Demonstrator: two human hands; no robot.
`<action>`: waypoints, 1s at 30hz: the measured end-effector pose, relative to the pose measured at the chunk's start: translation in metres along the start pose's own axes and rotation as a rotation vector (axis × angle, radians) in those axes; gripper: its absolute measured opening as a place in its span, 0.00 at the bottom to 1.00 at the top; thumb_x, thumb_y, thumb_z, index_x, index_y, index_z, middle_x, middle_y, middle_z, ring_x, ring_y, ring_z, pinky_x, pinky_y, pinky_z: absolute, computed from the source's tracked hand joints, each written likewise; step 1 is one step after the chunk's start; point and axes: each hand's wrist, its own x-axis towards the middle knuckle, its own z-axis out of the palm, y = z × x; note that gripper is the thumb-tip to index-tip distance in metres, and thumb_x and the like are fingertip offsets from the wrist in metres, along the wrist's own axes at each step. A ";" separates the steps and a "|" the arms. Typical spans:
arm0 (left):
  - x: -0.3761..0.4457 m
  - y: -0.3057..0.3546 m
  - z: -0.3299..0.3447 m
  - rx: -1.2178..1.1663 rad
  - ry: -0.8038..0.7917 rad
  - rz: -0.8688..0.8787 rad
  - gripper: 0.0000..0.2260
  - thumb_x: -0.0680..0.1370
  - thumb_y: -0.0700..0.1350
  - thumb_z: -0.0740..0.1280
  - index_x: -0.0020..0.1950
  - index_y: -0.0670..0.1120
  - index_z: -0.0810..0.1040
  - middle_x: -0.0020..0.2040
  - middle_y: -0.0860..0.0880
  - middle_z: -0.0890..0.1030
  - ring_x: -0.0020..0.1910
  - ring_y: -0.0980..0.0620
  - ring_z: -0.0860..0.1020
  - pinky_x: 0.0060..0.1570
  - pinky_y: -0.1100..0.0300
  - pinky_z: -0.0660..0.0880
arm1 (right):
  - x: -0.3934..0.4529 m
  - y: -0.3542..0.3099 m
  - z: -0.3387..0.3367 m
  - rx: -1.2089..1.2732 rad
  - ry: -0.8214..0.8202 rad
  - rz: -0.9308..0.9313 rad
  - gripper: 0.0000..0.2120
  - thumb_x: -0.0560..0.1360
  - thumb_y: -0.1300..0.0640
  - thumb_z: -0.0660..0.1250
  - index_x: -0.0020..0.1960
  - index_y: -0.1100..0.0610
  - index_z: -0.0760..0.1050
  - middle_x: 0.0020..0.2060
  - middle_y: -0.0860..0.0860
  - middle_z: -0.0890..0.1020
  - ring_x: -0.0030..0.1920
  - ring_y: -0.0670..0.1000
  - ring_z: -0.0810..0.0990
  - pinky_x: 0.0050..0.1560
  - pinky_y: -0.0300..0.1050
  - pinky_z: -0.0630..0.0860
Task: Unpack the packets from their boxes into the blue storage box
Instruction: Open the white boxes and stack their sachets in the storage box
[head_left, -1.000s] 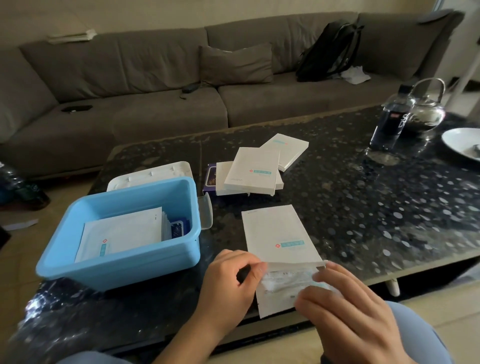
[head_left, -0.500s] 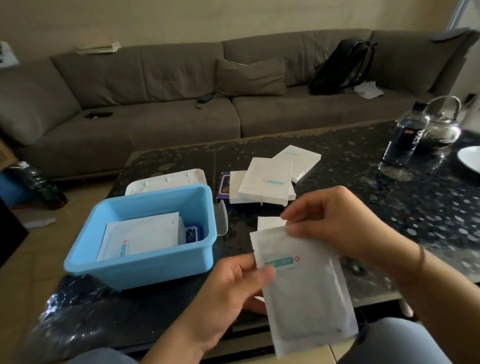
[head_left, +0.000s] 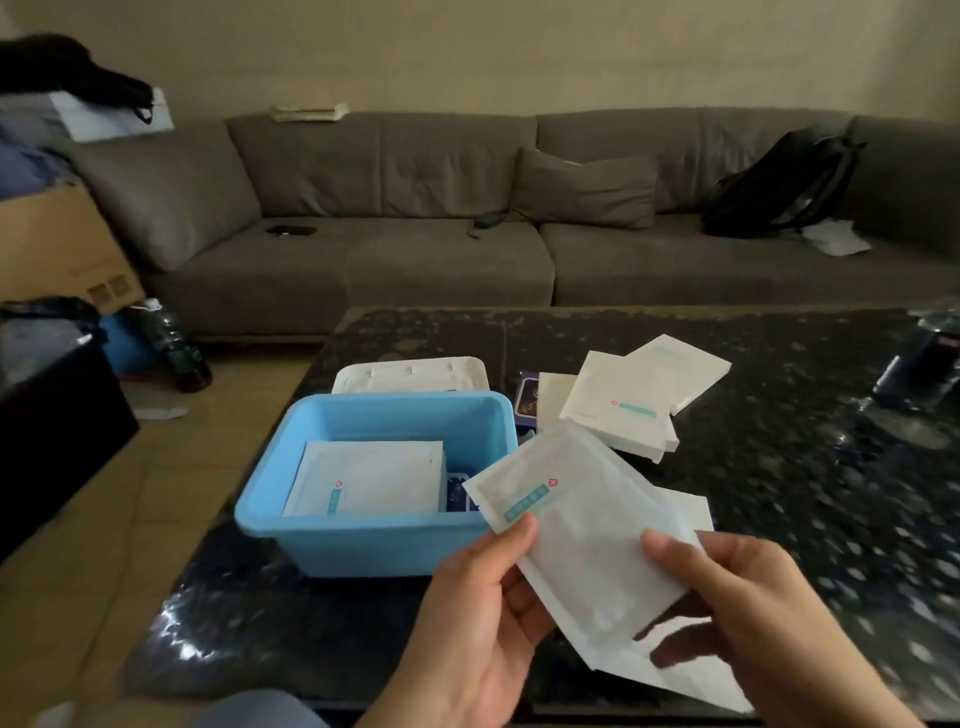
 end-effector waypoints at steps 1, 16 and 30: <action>0.000 0.001 -0.001 -0.013 0.001 0.003 0.09 0.72 0.40 0.68 0.49 0.40 0.85 0.47 0.39 0.86 0.36 0.47 0.85 0.31 0.57 0.82 | 0.002 0.000 0.001 0.027 0.003 0.000 0.10 0.71 0.57 0.71 0.37 0.63 0.85 0.35 0.65 0.84 0.28 0.59 0.81 0.26 0.47 0.77; -0.010 0.046 -0.023 -0.239 -0.023 0.104 0.16 0.72 0.43 0.68 0.59 0.42 0.79 0.51 0.38 0.85 0.45 0.40 0.86 0.34 0.48 0.84 | 0.033 -0.026 0.045 -0.012 -0.039 -0.037 0.17 0.68 0.52 0.68 0.48 0.63 0.83 0.42 0.60 0.86 0.41 0.63 0.85 0.32 0.49 0.80; -0.001 0.121 -0.098 0.360 0.056 0.494 0.22 0.63 0.52 0.73 0.51 0.40 0.84 0.45 0.39 0.86 0.38 0.45 0.85 0.32 0.61 0.80 | 0.080 -0.056 0.099 -0.129 -0.107 -0.081 0.12 0.77 0.56 0.64 0.50 0.62 0.82 0.42 0.56 0.87 0.39 0.56 0.86 0.31 0.47 0.82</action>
